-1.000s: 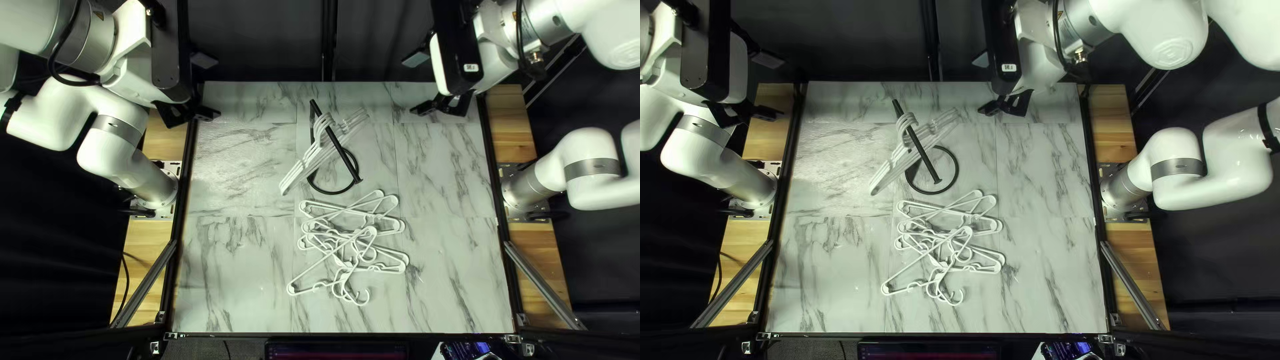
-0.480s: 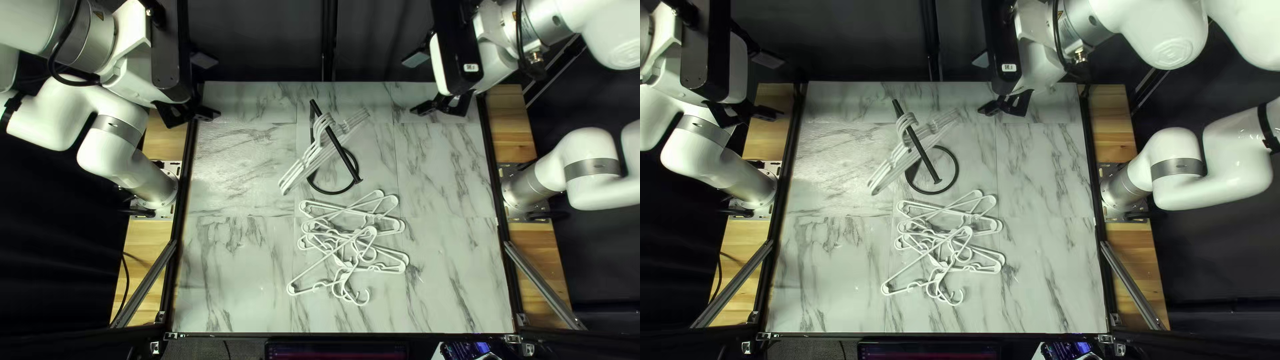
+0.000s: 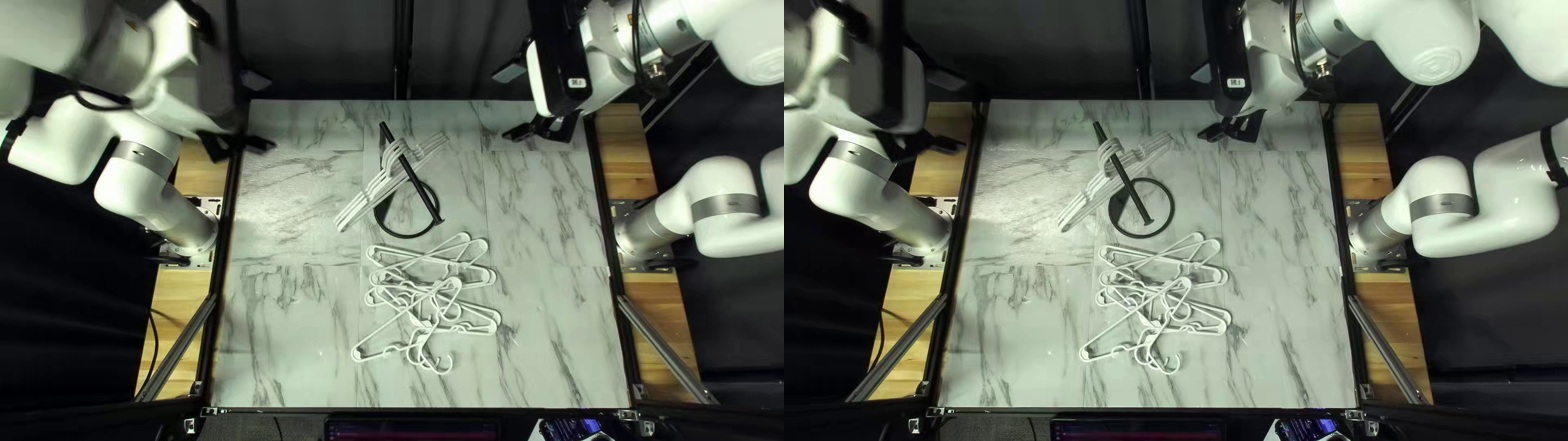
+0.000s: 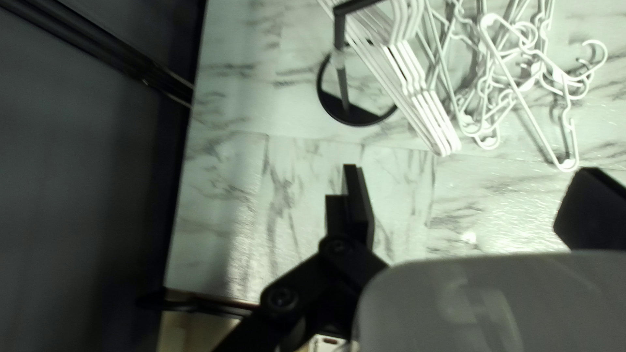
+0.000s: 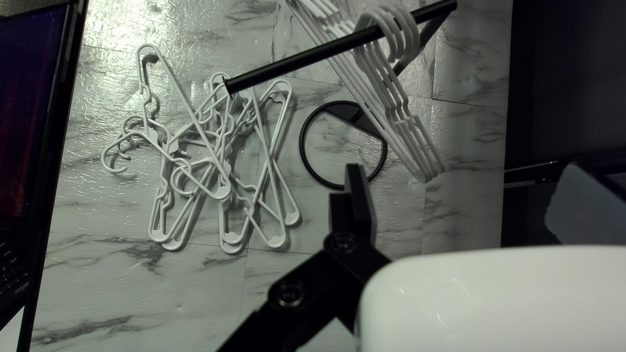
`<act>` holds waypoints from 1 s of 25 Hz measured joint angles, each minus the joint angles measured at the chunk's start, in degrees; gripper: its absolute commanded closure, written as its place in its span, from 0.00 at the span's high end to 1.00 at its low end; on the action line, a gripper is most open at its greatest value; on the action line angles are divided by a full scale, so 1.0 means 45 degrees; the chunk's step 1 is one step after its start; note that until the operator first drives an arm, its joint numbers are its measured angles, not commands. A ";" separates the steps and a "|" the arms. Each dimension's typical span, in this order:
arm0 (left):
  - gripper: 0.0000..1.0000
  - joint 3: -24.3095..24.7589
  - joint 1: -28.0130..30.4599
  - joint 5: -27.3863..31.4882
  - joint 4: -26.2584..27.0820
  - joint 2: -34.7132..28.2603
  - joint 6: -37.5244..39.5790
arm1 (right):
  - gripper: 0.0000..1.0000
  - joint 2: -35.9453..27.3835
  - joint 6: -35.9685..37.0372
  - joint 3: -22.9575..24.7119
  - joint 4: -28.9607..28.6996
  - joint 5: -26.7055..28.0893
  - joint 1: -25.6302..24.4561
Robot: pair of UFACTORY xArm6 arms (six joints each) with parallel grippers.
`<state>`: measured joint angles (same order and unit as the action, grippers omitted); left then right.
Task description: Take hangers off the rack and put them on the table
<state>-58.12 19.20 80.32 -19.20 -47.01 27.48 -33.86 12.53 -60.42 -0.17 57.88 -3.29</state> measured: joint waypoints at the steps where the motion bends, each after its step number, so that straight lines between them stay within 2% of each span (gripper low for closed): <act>1: 1.00 -0.0077 0.0463 0.0083 -0.0147 0.0368 0.0700 | 1.00 0.0000 0.0000 0.0000 0.0000 0.0000 0.0000; 7: 1.00 -0.0260 0.2789 0.0711 -0.0808 0.2611 0.4908 | 1.00 0.0000 0.0000 0.0000 0.0000 0.0000 0.0000; 11: 1.00 -0.0564 0.4203 0.0763 -0.1149 0.4734 0.7822 | 1.00 0.0000 0.0000 0.0000 0.0000 0.0000 0.0000; 16: 1.00 -0.1096 0.4992 0.0422 -0.1601 0.6947 1.0785 | 1.00 0.0000 0.0000 0.0000 0.0000 0.0000 0.0000; 20: 1.00 -0.1714 0.4949 0.1009 -0.1761 0.7907 1.1855 | 1.00 0.0000 0.0000 0.0000 0.0000 0.0000 0.0000; 25: 1.00 -0.1679 0.4920 0.0990 -0.1772 0.7929 1.1902 | 1.00 0.0000 0.0000 0.0000 0.0000 0.0000 0.0000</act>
<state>-65.68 41.33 84.77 -27.17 -11.33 81.04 -33.86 12.53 -60.42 -0.17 57.88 -3.29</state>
